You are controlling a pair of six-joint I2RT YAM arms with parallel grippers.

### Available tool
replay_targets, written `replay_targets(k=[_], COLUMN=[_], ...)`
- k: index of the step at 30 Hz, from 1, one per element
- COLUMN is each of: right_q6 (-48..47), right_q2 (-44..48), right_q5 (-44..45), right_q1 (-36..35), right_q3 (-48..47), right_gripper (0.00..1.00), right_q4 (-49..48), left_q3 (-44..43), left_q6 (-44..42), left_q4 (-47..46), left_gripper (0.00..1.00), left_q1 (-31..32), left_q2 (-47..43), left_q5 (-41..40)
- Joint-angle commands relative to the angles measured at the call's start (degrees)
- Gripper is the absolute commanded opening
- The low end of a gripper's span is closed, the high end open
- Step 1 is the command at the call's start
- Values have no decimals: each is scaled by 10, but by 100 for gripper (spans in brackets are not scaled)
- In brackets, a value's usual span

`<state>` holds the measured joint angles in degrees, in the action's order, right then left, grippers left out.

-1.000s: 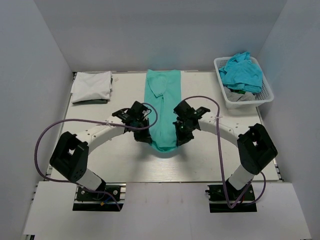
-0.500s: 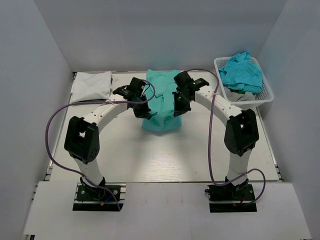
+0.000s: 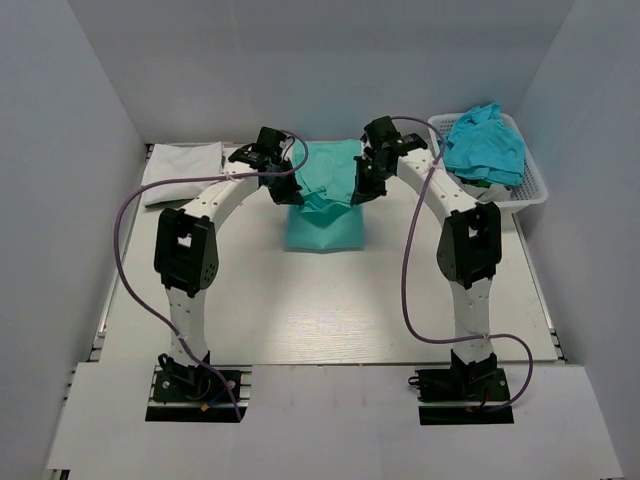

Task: Fold and stack the t-shirts
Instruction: Fold the folded rectangular tshirt in 1/3 of the way

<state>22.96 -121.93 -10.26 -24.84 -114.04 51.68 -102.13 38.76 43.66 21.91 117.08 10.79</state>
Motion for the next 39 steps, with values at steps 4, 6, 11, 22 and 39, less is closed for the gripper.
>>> replay_targets(k=[4,6,11,22,39], right_q6=[-26,-25,-9,95,-57], right_q2=[-52,-64,-81,-165,90], right_q5=[-81,-81,-78,-131,-50], right_q1=[17,21,36,90,45], right_q3=[-36,-41,-50,-174,238], right_gripper=[0,0,0,90,90], right_q4=[-59,-72,-99,-264,-233], left_q3=[-46,-46,-68,-362,107], left_q6=[-10,-4,1,21,-138], left_q4=[-4,-11,-16,13,-63], left_gripper=[0,0,0,100,100], left_q1=[-14,-14,-25,-92,-59], left_q2=[32,38,68,226,-48], left_q5=[21,21,16,62,36])
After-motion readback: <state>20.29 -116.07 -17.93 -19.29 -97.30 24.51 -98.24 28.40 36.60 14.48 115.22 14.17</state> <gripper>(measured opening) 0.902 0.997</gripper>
